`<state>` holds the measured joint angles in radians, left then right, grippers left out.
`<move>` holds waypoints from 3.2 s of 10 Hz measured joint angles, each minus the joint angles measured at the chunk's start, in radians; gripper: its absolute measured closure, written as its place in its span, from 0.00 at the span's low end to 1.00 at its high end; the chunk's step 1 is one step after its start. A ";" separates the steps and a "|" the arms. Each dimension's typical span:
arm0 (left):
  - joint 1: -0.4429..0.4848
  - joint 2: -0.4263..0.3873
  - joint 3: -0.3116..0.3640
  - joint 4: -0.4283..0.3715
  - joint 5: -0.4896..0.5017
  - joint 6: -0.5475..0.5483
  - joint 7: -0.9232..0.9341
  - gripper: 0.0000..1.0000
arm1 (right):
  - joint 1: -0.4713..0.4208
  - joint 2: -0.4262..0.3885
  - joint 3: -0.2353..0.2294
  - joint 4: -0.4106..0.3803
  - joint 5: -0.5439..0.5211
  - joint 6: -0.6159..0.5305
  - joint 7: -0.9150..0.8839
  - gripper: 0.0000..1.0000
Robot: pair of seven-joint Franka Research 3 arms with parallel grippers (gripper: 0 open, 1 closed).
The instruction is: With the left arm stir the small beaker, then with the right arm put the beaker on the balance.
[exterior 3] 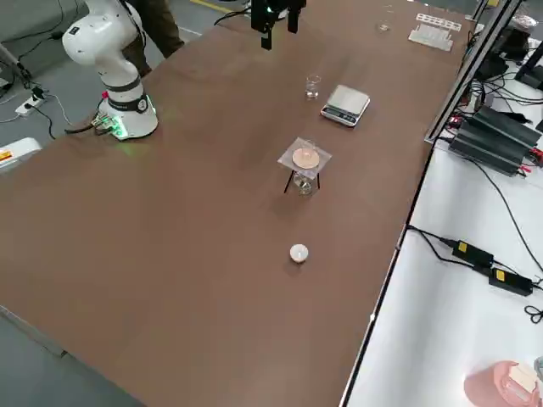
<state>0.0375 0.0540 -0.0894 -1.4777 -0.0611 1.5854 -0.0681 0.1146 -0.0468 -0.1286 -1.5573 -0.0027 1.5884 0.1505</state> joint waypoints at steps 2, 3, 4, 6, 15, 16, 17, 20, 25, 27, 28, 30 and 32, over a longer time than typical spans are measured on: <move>-0.006 0.023 -0.008 -0.010 -0.064 -0.002 0.000 0.00 | 0.000 0.000 0.000 -0.003 0.000 0.000 0.000 0.00; -0.009 0.049 -0.009 -0.015 -0.074 -0.002 -0.001 0.00 | 0.000 0.000 0.000 -0.005 0.000 0.000 0.000 0.00; -0.011 0.078 -0.010 -0.017 -0.087 -0.002 -0.001 0.01 | 0.000 0.000 0.000 -0.005 0.000 0.000 0.000 0.00; -0.017 0.139 -0.011 -0.017 -0.206 0.007 -0.001 0.05 | 0.000 0.000 0.001 -0.005 0.000 0.000 0.000 0.00; -0.140 0.249 -0.086 -0.054 -0.245 0.171 0.008 0.09 | 0.000 0.000 0.001 -0.006 0.000 0.001 0.000 0.00; -0.140 0.255 -0.112 -0.099 -0.271 0.246 0.008 0.09 | 0.000 0.000 0.001 -0.006 0.000 0.000 0.000 0.00; -0.145 0.263 -0.134 -0.138 -0.299 0.301 0.003 0.10 | 0.000 0.000 0.000 -0.007 0.000 -0.001 0.000 0.00; -0.198 0.277 -0.182 -0.258 -0.361 0.500 -0.050 0.14 | -0.001 0.000 0.000 -0.007 0.000 -0.001 0.000 0.00; -0.205 0.279 -0.413 -0.553 -0.394 1.000 -0.211 0.17 | -0.001 0.000 0.000 -0.007 0.000 -0.001 0.000 0.00; -0.217 0.280 -0.445 -0.634 -0.395 1.097 -0.232 0.20 | -0.001 0.000 0.001 -0.007 0.000 -0.001 0.000 0.00; -0.219 0.280 -0.446 -0.651 -0.396 1.109 -0.232 0.25 | -0.001 0.000 0.002 -0.007 0.000 0.000 0.000 0.00; -0.225 0.289 -0.449 -0.661 -0.396 1.115 -0.232 0.32 | -0.001 0.000 0.002 -0.007 0.000 0.002 0.000 0.00; -0.232 0.314 -0.450 -0.664 -0.396 1.163 -0.233 0.37 | 0.004 0.000 0.004 -0.007 0.000 0.002 0.000 0.00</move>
<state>-0.1944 0.3676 -0.5398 -2.1416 -0.4571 2.7487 -0.3009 0.1183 -0.0468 -0.1249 -1.5641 -0.0028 1.5905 0.1501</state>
